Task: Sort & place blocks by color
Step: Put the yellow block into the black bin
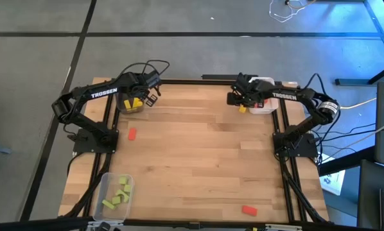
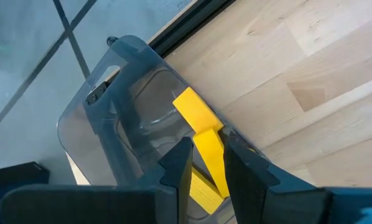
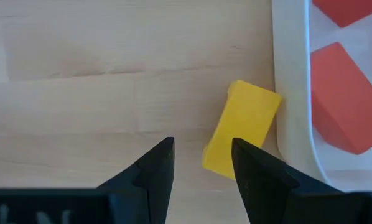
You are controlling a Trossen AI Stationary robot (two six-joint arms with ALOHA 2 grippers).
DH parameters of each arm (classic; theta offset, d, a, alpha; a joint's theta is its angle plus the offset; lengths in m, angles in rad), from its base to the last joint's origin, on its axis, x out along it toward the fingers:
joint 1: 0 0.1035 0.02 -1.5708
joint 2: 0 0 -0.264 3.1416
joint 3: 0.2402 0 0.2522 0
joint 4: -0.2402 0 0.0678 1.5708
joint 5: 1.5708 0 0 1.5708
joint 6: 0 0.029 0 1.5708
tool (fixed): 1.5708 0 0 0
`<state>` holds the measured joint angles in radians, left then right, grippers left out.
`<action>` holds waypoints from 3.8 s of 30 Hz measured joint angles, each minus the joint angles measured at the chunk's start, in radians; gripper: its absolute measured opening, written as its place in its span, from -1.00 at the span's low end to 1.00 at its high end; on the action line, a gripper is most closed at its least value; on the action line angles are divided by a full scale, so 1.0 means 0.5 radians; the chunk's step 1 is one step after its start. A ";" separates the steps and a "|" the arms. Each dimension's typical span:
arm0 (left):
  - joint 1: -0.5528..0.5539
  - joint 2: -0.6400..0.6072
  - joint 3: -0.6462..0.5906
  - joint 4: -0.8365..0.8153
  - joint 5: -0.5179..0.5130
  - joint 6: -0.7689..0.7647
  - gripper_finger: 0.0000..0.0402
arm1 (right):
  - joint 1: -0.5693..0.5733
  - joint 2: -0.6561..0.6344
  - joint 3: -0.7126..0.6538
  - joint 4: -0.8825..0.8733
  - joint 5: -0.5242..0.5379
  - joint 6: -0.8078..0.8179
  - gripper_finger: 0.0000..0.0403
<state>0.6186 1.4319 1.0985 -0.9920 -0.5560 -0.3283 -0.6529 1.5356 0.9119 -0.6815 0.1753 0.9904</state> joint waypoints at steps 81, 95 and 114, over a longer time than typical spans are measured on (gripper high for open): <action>0.000 0.000 0.000 0.178 0.719 0.521 -0.59 | 0.216 -0.001 -0.048 0.937 -0.736 -0.671 -0.29; 0.000 0.001 0.000 0.177 0.719 0.520 -0.59 | 0.216 -0.001 -0.048 0.918 -0.726 -0.679 -0.09; 0.000 0.000 0.000 0.177 0.718 0.517 -0.59 | 0.236 -0.001 -0.048 0.932 -0.317 0.049 -0.09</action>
<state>0.6186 1.4319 1.0985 -0.9033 -0.1972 -0.0700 -0.5351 1.5352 0.8880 -0.2157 0.0170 1.0150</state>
